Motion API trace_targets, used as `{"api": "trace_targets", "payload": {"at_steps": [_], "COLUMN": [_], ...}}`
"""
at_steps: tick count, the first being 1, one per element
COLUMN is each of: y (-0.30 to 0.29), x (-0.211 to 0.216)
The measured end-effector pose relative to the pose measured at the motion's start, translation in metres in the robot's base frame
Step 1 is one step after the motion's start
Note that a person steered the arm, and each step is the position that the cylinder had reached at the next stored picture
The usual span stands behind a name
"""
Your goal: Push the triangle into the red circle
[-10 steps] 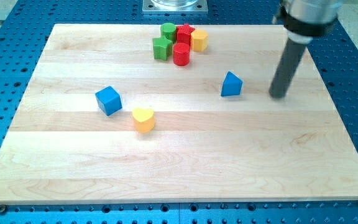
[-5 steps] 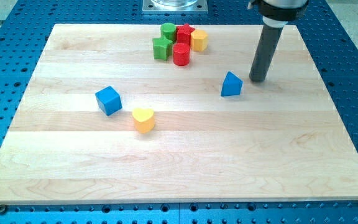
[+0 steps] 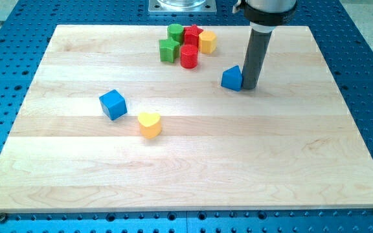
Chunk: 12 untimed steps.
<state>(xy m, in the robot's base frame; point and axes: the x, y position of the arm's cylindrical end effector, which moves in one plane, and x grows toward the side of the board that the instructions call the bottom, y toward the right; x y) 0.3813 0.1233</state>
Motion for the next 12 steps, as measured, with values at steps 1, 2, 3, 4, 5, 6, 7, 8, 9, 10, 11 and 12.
{"api": "trace_targets", "payload": {"at_steps": [1,2,3,4,5,6,7,8,9,10,11,12], "y": [-0.01,-0.034,-0.069,-0.073,-0.075,-0.089,-0.096,-0.096,-0.095,-0.038,0.005,0.005], "x": [0.009,0.038,0.039,0.049,0.074,0.066,0.066,0.066,0.056,0.053,0.051,0.016]}}
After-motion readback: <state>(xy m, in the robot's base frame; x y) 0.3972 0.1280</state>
